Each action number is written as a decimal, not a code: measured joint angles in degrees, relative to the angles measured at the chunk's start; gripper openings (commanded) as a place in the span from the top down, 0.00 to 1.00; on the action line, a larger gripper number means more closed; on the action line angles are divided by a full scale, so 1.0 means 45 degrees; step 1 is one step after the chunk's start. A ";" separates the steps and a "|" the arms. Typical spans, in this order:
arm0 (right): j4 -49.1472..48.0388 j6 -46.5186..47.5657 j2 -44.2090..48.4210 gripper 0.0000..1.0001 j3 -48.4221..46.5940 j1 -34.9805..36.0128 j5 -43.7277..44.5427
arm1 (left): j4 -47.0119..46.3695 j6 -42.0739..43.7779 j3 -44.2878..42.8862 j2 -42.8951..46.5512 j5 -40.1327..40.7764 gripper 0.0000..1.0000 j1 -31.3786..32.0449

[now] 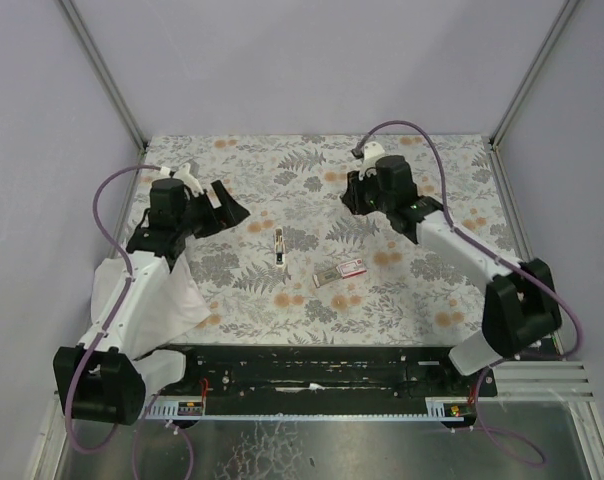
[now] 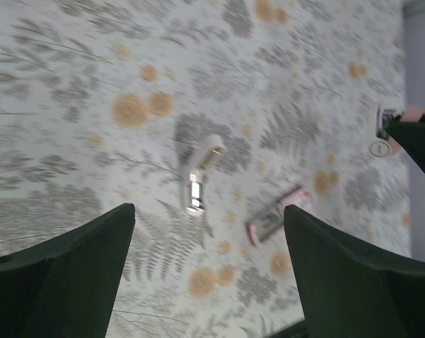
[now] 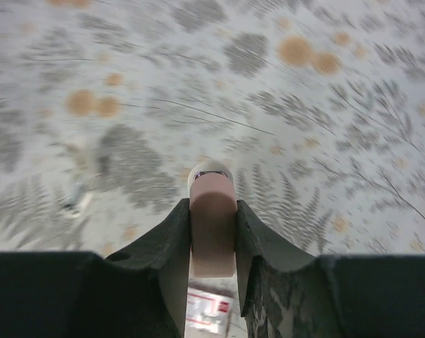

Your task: Load the staples into the stapler

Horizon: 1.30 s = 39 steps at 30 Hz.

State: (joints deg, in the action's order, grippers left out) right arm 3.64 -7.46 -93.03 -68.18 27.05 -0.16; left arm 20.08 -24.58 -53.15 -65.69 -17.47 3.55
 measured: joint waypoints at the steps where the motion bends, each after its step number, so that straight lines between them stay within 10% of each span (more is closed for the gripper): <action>1: -0.0427 0.0136 0.0704 1.00 0.0398 0.0000 -0.0928 | -0.0053 -0.0296 0.0073 0.0121 -0.0389 0.15 0.0238; 15: -0.2885 0.0763 0.5119 1.00 0.5095 0.0811 -0.8568 | -0.3381 -0.4818 0.1739 0.0165 -0.4337 0.16 0.4517; 39: -0.3910 0.2021 0.6348 1.00 0.5770 0.1719 -0.9656 | -0.6669 -0.8111 0.3546 -0.0316 -0.4605 0.51 0.5557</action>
State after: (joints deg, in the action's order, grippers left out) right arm -13.96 1.63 -64.47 -42.22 34.79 -43.62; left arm -9.93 -61.08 -37.19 -67.11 -38.20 28.56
